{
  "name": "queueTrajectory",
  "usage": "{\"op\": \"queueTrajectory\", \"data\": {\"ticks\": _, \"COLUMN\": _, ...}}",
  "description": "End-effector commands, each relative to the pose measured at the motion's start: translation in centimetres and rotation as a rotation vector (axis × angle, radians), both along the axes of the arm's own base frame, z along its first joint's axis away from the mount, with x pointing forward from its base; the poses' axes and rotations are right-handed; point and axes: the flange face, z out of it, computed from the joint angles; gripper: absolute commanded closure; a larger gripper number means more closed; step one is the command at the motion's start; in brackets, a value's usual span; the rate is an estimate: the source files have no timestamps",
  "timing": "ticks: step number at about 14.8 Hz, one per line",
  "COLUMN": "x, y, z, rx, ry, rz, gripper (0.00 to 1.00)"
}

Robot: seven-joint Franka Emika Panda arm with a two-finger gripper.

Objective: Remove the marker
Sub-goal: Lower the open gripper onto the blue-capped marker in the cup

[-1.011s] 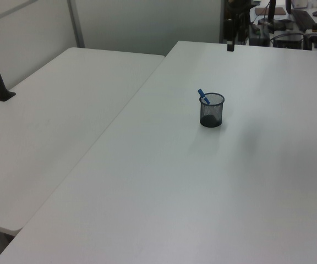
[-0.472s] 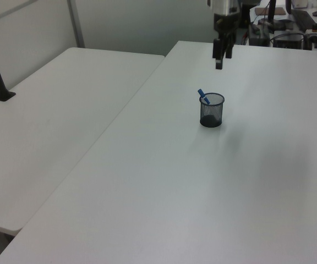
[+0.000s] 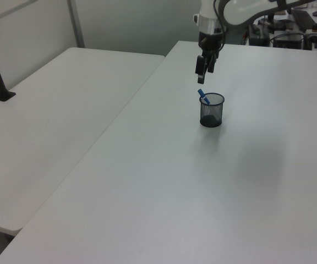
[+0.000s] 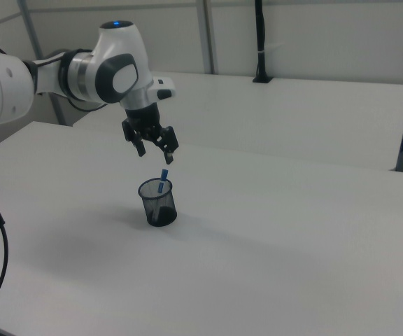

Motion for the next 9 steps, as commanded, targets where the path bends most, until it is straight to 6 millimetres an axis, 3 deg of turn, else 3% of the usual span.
{"op": "queueTrajectory", "data": {"ticks": 1, "x": 0.6, "y": -0.4, "z": -1.1, "rx": -0.009, "ry": -0.028, "rz": 0.008, "gripper": 0.05}}
{"op": "queueTrajectory", "data": {"ticks": 9, "x": 2.2, "y": -0.1, "z": -5.0, "rx": -0.006, "ry": -0.05, "rz": 0.019, "gripper": 0.32}}
